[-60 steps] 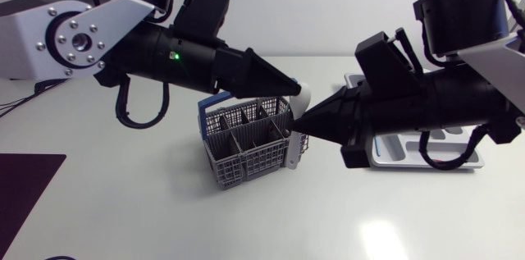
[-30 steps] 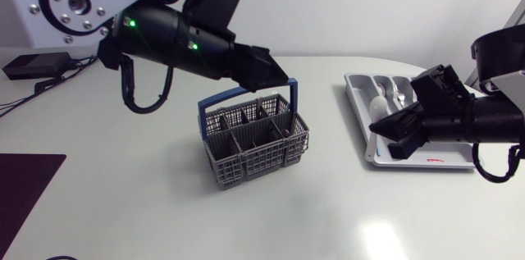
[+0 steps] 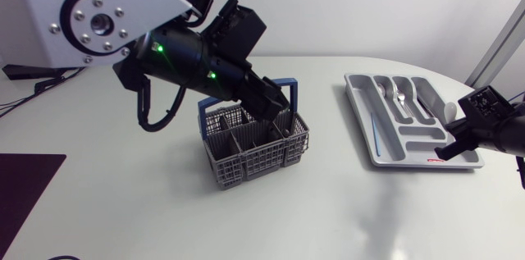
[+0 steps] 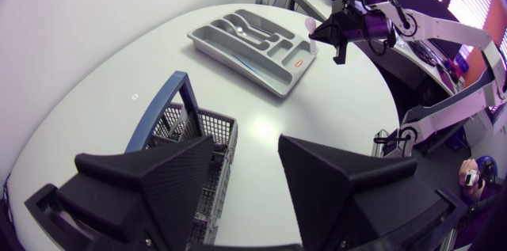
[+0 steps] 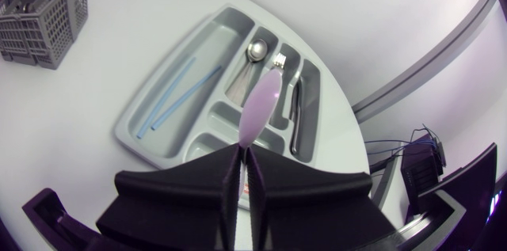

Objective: Unload the cutlery basket into the drawer organizer.

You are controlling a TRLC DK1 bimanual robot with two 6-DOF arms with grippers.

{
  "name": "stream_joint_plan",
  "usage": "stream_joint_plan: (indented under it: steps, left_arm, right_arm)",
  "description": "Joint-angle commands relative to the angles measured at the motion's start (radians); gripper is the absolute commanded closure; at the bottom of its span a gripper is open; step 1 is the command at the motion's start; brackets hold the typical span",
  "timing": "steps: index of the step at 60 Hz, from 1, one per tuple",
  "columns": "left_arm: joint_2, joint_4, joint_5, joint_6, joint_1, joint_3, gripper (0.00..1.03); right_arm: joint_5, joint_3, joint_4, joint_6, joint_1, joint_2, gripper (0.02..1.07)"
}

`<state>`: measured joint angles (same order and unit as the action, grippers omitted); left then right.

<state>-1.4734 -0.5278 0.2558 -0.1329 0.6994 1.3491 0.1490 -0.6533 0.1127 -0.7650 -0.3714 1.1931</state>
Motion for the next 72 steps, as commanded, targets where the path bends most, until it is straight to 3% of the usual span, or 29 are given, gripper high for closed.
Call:
stream_joint_plan:
  steps: [1,24,33,36,43,47,52,58,72]
  left_arm:
    - [0.015,-0.017,-0.003,-0.02,-0.005,-0.034,0.44]
    - [0.059,-0.026,-0.018,-0.02,-0.008,-0.084,0.44]
    - [0.081,-0.026,-0.02,-0.022,-0.018,-0.11,0.44]
    - [0.085,-0.024,-0.02,-0.022,-0.018,-0.117,0.44]
    - [0.096,-0.024,-0.02,-0.022,-0.018,-0.136,0.44]
    - [0.104,-0.023,-0.02,-0.025,-0.018,-0.146,0.44]
    - [0.117,-0.023,-0.021,-0.028,-0.02,-0.16,0.44]
    - [0.136,-0.023,-0.023,-0.034,-0.023,-0.177,0.44]
    - [0.185,-0.024,-0.029,-0.057,-0.02,-0.234,0.44]
  right_arm:
    - [-0.022,0.038,-0.062,-0.054,-0.034,0.062,1.01]
    - [-0.195,0.05,-0.426,-0.137,-0.08,0.39,1.01]
    - [-0.221,0.083,-0.447,-0.158,-0.066,0.425,0.99]
    - [-0.226,0.103,-0.461,-0.165,-0.057,0.425,0.92]
    - [-0.236,0.133,-0.467,-0.168,-0.046,0.399,0.57]
    - [-0.241,0.147,-0.455,-0.169,-0.044,0.35,0.34]
    - [-0.246,0.144,-0.398,-0.165,-0.038,0.289,0.2]
    - [-0.244,0.126,-0.306,-0.146,-0.026,0.201,0.18]
    - [-0.193,-0.003,0.116,0.043,0.163,-0.038,0.18]
